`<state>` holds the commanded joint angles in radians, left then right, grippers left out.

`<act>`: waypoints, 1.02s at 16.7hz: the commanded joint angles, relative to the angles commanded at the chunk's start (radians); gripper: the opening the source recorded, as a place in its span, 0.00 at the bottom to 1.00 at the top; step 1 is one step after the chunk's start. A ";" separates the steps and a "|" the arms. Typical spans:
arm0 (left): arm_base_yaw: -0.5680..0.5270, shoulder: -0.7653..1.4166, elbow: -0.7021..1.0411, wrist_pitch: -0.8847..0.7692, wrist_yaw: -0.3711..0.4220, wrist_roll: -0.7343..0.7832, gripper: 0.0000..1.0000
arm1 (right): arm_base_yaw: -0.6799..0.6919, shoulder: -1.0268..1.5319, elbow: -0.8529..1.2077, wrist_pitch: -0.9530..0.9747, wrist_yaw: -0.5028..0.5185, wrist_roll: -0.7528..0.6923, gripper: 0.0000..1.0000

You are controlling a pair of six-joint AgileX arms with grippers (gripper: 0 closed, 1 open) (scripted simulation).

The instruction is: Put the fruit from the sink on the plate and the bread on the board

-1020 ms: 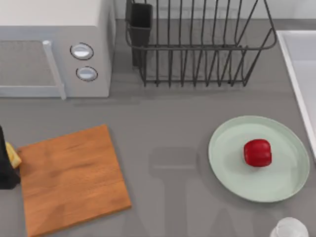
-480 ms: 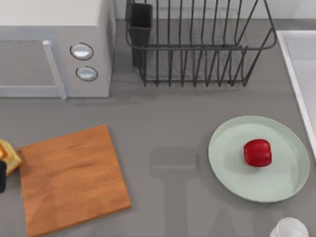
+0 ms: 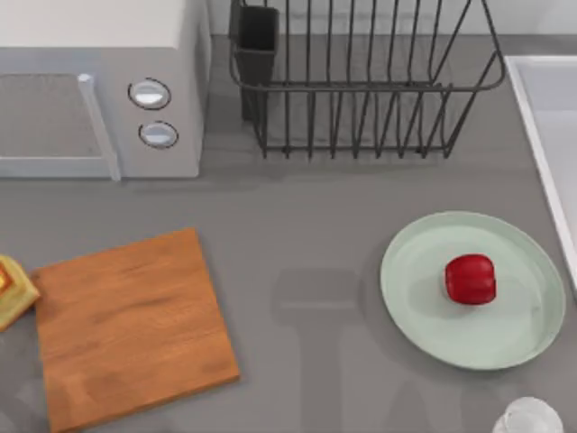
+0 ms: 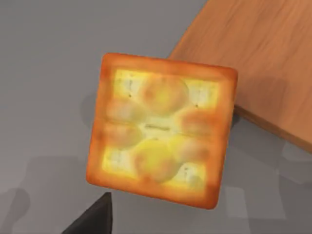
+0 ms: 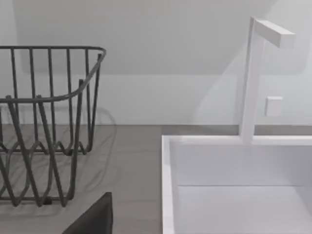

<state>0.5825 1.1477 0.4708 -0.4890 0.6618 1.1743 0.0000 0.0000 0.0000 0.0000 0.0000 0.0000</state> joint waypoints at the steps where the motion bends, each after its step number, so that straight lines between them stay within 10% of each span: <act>1: 0.037 0.110 0.037 -0.048 0.052 0.105 1.00 | 0.000 0.000 0.000 0.000 0.000 0.000 1.00; 10: 0.236 0.864 0.327 -0.363 0.499 0.859 1.00 | 0.000 0.000 0.000 0.000 0.000 0.000 1.00; 17: 0.269 1.007 0.409 -0.410 0.623 1.012 1.00 | 0.000 0.000 0.000 0.000 0.000 0.000 1.00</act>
<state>0.8519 2.1547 0.8794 -0.8993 1.2845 2.1865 0.0000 0.0000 0.0000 0.0000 0.0000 0.0000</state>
